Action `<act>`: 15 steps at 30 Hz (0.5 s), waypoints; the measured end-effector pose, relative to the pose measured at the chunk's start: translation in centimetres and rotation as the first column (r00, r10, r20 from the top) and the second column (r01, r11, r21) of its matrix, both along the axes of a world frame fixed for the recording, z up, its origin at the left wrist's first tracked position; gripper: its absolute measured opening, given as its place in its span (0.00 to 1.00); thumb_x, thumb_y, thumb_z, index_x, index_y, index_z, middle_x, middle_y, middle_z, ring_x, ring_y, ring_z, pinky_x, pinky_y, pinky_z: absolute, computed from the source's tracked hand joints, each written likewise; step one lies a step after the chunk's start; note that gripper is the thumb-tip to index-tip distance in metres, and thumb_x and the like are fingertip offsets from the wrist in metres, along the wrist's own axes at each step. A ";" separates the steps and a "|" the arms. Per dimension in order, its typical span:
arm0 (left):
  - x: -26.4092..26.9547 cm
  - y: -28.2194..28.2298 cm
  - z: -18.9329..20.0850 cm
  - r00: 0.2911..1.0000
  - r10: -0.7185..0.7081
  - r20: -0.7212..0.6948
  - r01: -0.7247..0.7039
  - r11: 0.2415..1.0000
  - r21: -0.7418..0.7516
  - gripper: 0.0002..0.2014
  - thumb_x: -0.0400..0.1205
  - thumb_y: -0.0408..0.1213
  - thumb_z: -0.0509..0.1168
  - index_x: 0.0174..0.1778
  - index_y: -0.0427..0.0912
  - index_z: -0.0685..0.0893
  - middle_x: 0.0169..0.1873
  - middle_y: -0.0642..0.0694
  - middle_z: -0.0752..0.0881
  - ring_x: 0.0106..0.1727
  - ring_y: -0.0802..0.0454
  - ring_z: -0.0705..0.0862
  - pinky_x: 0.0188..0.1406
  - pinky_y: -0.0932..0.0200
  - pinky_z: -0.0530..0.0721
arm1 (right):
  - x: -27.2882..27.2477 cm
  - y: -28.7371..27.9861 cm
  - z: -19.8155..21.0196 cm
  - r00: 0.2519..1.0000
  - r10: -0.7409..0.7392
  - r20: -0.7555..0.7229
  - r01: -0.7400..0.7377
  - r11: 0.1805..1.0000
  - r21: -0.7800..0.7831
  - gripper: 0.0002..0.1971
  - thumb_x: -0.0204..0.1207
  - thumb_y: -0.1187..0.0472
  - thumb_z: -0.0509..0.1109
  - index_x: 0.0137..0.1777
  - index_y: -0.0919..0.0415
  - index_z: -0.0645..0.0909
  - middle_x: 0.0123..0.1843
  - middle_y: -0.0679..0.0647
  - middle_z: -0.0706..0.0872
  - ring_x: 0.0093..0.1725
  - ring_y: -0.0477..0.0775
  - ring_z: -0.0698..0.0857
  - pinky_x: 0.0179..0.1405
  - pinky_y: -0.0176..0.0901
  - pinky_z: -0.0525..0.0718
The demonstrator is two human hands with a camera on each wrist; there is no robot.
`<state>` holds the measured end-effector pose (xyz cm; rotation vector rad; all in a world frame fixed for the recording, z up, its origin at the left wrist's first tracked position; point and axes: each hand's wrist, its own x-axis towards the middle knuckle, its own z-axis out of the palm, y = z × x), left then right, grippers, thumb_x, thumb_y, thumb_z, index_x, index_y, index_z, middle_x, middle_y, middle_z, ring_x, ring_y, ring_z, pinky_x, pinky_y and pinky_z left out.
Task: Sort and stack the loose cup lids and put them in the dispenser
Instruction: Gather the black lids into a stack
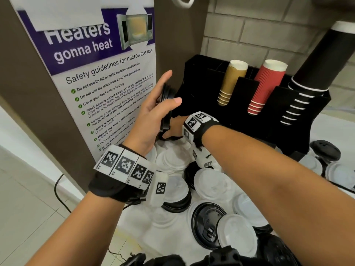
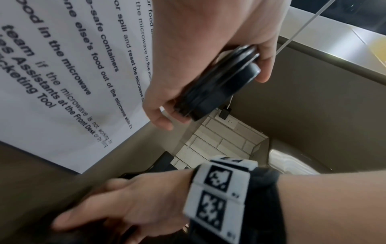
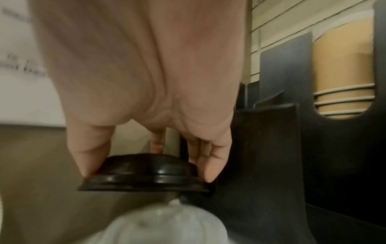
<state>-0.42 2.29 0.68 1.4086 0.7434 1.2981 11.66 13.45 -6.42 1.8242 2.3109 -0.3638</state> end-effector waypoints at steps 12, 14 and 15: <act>2.6 0.8 -2.0 0.993 0.008 0.114 0.017 0.977 -0.211 0.31 0.81 0.44 0.65 0.80 0.59 0.67 0.72 0.50 0.78 0.72 0.55 0.79 0.74 0.47 0.75 | 5.6 -9.6 6.6 -0.128 -0.412 -0.902 -0.044 0.911 -0.410 0.13 0.82 0.53 0.59 0.63 0.56 0.74 0.57 0.60 0.78 0.57 0.58 0.80 0.57 0.49 0.82; 3.1 1.0 -2.2 0.994 -0.038 0.104 0.061 0.970 -0.235 0.34 0.78 0.51 0.65 0.82 0.59 0.64 0.76 0.48 0.74 0.74 0.52 0.76 0.76 0.45 0.73 | 5.9 -10.7 6.5 0.003 -0.279 -0.960 -0.022 0.960 -0.279 0.16 0.79 0.59 0.64 0.66 0.50 0.74 0.57 0.59 0.81 0.56 0.58 0.83 0.61 0.55 0.84; 3.3 1.0 -2.3 0.991 -0.067 0.112 0.093 0.964 -0.248 0.36 0.77 0.54 0.66 0.82 0.59 0.63 0.77 0.48 0.73 0.75 0.51 0.76 0.76 0.45 0.73 | 6.0 -11.2 6.6 0.052 -0.225 -0.973 -0.002 0.974 -0.225 0.20 0.76 0.62 0.67 0.67 0.49 0.74 0.57 0.59 0.82 0.57 0.58 0.84 0.62 0.58 0.84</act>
